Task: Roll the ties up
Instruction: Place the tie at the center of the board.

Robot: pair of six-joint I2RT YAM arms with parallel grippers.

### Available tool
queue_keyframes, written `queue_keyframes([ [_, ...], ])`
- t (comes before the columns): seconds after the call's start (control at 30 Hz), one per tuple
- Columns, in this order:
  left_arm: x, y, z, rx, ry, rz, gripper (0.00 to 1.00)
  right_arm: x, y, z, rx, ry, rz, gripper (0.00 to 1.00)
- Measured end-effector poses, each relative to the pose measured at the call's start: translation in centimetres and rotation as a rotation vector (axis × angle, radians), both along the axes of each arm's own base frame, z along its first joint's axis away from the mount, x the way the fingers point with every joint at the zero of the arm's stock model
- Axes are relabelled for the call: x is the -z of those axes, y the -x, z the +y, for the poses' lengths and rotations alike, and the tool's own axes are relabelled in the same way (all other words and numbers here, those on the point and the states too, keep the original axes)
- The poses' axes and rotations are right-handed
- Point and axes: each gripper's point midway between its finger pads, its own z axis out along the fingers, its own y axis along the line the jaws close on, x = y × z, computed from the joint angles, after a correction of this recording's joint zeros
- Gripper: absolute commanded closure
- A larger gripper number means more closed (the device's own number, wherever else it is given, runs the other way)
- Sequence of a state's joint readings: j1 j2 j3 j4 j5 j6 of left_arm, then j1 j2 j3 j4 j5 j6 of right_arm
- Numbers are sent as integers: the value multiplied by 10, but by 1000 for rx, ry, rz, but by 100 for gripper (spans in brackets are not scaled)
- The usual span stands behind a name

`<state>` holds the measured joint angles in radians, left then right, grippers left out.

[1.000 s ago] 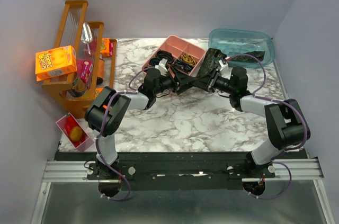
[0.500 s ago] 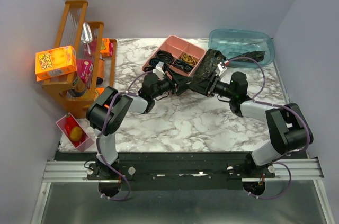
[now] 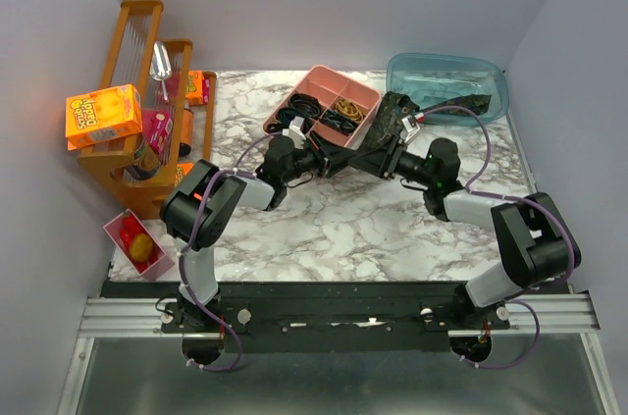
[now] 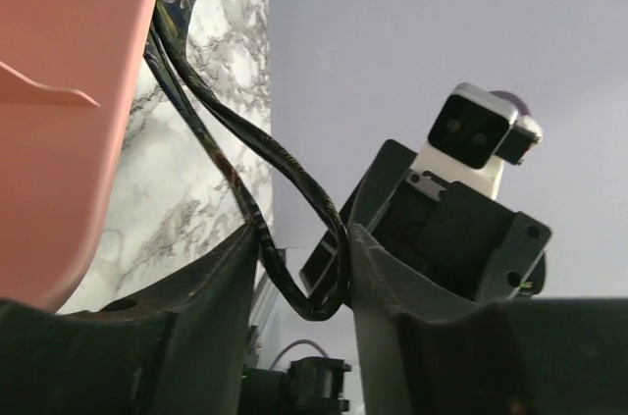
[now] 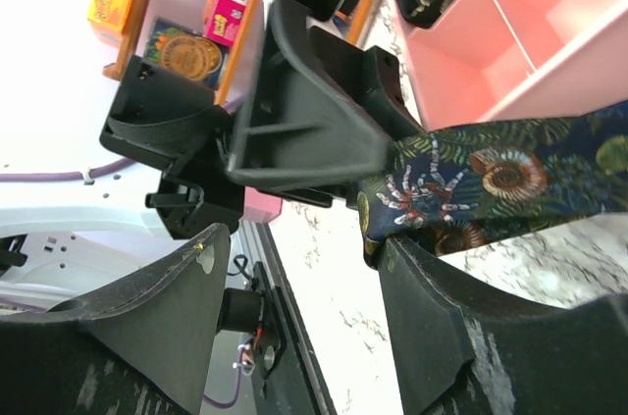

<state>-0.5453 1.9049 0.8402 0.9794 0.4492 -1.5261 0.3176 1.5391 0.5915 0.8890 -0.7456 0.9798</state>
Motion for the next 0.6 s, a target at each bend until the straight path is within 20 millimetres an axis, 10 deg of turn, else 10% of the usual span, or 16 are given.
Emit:
queue_keyframes([
  [0.23,2,2,1,5,-44,-32,83,-3,3,6,-16,-14,-7,30],
  [0.6,-9,6,5,16,-127,-110,90,0,7,6,-20,9,-1,25],
])
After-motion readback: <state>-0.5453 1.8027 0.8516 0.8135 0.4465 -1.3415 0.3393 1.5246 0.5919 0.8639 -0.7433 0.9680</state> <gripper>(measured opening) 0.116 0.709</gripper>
